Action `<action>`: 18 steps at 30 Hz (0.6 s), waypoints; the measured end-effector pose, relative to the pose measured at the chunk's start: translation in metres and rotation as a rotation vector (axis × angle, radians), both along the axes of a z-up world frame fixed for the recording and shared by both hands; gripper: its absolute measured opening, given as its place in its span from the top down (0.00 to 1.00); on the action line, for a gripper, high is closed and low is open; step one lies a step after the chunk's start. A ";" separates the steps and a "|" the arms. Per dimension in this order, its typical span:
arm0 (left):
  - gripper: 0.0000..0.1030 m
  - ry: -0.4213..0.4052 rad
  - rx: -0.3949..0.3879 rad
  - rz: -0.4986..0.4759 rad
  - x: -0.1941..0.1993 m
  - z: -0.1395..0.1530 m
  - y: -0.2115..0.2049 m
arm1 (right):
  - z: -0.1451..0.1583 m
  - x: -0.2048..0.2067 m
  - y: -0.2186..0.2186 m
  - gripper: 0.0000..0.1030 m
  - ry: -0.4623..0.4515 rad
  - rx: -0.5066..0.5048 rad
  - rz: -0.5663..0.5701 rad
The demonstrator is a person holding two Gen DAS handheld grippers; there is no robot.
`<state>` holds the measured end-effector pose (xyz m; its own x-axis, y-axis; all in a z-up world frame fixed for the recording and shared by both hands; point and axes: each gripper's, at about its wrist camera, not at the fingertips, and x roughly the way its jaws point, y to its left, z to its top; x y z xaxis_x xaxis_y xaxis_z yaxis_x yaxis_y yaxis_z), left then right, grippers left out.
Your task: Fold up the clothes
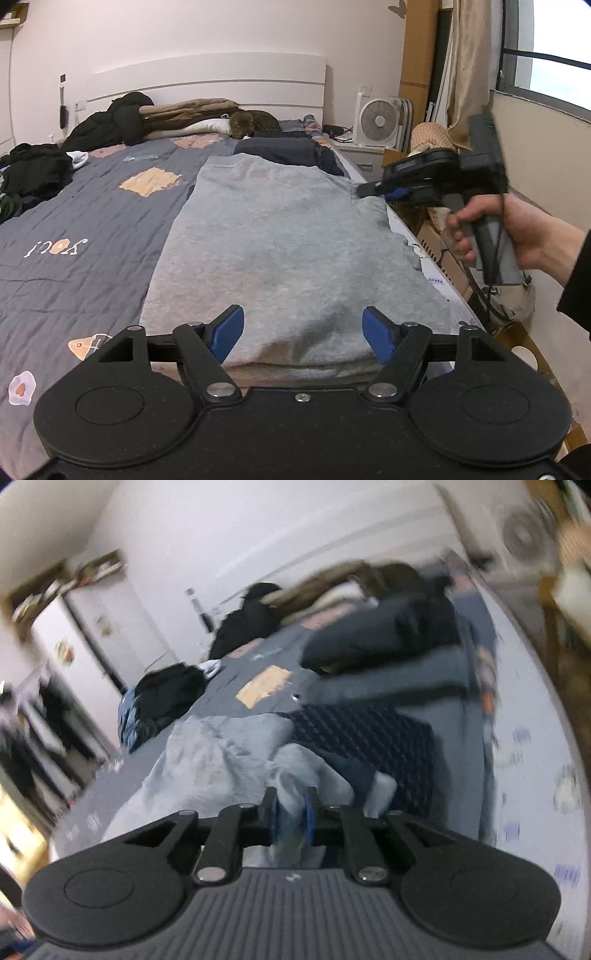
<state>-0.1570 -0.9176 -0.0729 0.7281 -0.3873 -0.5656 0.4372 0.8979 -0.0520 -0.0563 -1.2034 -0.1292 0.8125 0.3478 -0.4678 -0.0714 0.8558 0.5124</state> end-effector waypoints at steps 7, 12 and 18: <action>0.30 -0.037 0.021 -0.055 -0.005 0.000 -0.021 | 0.010 -0.056 -0.020 0.69 -0.020 0.130 -0.043; 0.30 -0.075 0.066 -0.142 -0.017 -0.008 -0.054 | 0.009 -0.082 -0.001 0.64 -0.009 0.121 0.029; 0.29 -0.177 0.233 -0.213 -0.023 -0.024 -0.103 | 0.003 -0.072 0.022 0.57 0.059 0.074 0.073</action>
<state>-0.1802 -1.0206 -0.0970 0.7395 -0.4162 -0.5291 0.5996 0.7646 0.2365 -0.1286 -1.1819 -0.1260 0.7559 0.4401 -0.4848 -0.0999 0.8092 0.5790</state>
